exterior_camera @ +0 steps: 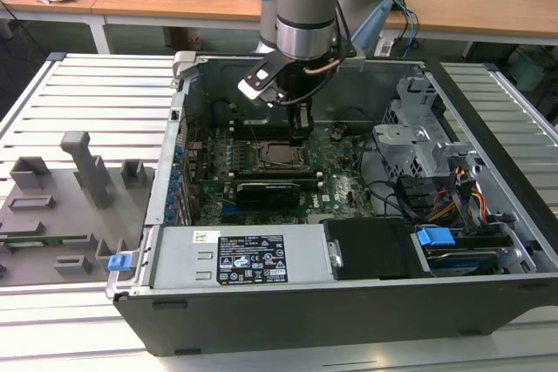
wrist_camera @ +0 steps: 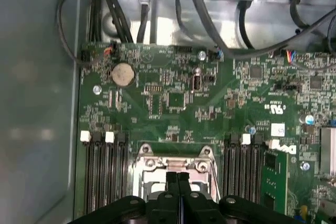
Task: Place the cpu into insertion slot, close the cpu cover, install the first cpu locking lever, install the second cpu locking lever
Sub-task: 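Close the cpu cover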
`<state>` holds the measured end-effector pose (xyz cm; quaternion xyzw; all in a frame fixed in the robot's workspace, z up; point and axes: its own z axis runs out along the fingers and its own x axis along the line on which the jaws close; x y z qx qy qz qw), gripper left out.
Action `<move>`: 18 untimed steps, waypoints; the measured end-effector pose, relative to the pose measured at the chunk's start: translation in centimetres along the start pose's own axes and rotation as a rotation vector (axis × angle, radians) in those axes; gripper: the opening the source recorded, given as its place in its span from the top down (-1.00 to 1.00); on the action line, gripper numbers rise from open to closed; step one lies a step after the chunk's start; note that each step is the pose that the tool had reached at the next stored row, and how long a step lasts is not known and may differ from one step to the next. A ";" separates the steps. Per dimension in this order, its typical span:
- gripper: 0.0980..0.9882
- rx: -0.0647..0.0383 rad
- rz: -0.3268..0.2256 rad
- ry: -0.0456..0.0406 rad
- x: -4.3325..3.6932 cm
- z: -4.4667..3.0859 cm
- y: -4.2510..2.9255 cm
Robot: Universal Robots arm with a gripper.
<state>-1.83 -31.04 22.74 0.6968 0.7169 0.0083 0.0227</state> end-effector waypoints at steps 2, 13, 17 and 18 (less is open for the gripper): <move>0.98 0.000 0.000 0.0002 0.02 0.10 -0.36; 0.98 0.000 -0.001 0.0002 0.06 0.66 -1.33; 0.98 0.000 -0.001 0.0003 0.07 1.17 -2.13; 0.98 0.000 -0.002 0.0003 0.07 1.28 -2.36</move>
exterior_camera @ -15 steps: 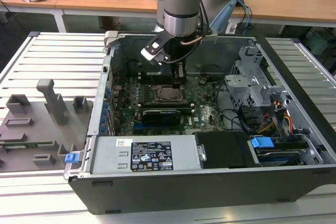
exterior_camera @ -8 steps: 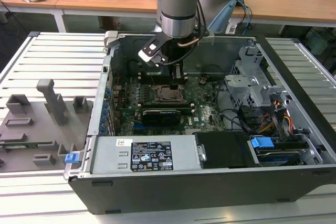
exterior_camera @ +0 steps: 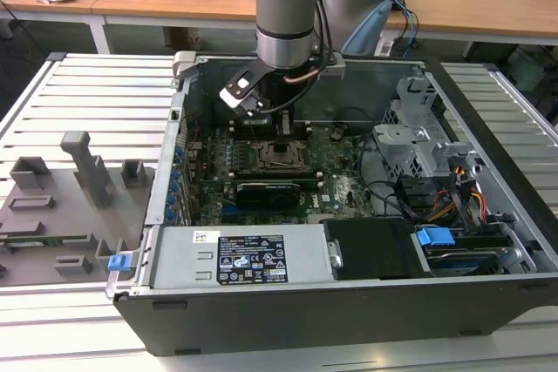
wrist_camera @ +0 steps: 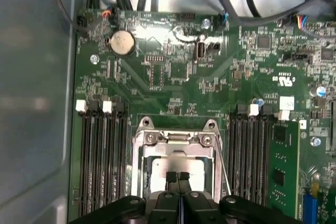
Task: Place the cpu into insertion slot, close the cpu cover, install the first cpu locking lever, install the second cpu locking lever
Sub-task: 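Close the cpu cover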
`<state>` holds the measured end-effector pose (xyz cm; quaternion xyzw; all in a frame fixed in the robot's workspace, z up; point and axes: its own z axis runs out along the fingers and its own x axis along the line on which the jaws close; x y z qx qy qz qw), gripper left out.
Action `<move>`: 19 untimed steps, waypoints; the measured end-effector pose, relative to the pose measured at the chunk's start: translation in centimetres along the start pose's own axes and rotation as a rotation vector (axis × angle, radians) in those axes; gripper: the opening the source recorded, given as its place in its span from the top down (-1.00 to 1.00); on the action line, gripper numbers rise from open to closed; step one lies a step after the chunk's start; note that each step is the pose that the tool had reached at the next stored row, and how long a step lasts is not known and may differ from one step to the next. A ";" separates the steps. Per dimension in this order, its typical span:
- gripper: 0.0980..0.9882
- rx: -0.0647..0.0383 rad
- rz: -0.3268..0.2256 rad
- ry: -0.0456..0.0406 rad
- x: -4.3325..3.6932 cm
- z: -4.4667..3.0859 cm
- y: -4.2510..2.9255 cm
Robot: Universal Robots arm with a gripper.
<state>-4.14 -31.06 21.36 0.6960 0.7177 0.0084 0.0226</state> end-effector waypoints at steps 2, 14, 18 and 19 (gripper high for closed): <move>0.98 0.000 0.000 0.0001 0.02 0.07 -0.61; 0.98 0.000 -0.004 -0.0001 0.05 0.72 -1.39; 0.98 0.000 -0.004 0.0003 0.05 0.13 -1.36; 0.98 0.000 -0.004 0.0001 0.04 0.00 -1.36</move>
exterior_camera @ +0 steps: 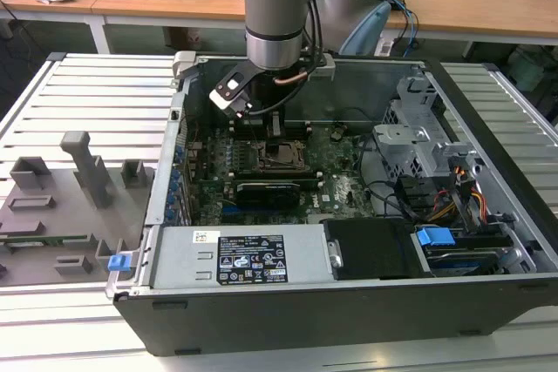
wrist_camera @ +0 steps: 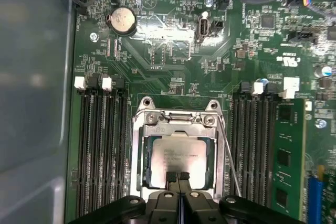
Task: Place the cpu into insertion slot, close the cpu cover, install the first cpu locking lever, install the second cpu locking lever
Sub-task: 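Close the cpu cover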
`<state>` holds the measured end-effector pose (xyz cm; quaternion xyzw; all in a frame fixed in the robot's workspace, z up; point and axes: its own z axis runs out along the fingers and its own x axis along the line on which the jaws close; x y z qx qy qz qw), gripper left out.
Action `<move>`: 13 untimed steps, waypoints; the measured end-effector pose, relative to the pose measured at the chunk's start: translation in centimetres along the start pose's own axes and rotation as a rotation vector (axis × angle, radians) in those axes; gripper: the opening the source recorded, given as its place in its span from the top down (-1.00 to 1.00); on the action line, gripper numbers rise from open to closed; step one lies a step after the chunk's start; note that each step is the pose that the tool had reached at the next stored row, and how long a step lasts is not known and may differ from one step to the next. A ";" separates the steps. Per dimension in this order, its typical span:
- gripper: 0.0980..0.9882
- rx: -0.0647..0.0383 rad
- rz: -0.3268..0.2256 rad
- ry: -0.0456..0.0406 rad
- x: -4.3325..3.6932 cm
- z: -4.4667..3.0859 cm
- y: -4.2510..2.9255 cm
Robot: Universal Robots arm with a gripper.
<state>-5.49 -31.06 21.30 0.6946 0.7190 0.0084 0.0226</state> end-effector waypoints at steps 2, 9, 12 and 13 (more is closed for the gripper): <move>0.98 0.001 0.000 0.0002 0.00 0.00 0.26; 0.98 0.002 0.000 0.0002 -0.05 0.04 1.46; 0.98 0.002 0.000 0.0002 -0.06 0.05 1.61; 0.98 0.002 0.000 0.0002 -0.06 0.05 1.64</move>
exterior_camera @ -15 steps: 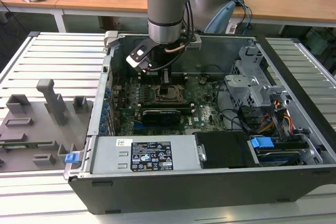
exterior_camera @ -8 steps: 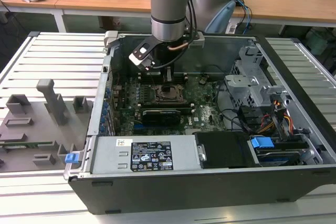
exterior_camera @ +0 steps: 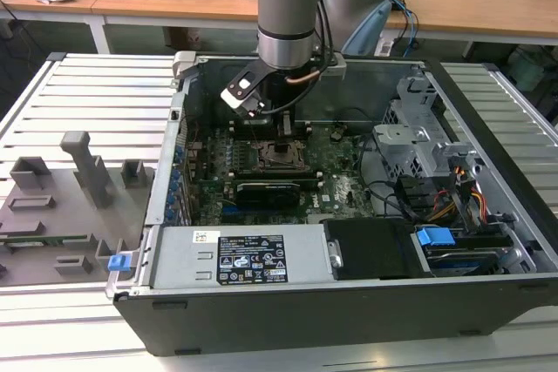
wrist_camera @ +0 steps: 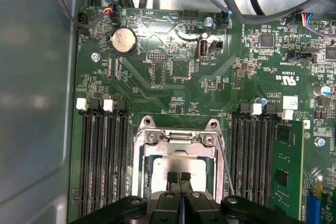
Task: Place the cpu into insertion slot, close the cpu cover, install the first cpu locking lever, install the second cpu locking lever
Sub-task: 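Install the first cpu locking lever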
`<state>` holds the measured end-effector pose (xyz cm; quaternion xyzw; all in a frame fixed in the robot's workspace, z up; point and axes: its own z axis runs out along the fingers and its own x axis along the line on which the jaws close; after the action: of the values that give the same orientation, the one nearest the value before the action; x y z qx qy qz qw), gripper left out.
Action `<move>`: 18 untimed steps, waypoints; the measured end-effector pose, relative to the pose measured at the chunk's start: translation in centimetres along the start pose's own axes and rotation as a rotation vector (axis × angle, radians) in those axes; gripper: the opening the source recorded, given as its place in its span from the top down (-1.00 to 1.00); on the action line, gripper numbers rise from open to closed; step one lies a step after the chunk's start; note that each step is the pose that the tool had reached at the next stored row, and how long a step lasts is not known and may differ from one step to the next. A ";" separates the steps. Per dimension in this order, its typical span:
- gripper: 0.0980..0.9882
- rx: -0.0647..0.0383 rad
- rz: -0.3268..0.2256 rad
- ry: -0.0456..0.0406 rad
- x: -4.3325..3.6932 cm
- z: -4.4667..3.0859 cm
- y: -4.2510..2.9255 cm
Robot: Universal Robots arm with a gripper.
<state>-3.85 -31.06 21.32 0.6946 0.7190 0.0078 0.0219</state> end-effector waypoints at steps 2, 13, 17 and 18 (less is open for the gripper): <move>0.98 0.000 0.000 -0.0001 0.00 -0.05 0.02; 0.98 0.000 0.000 0.0000 -0.01 -0.49 0.04; 0.98 0.000 0.000 0.0000 -0.01 -0.57 0.04; 0.98 0.000 0.000 0.0000 -0.01 -0.59 0.04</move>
<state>-3.83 -31.06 21.92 0.6946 0.7190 0.0078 0.0219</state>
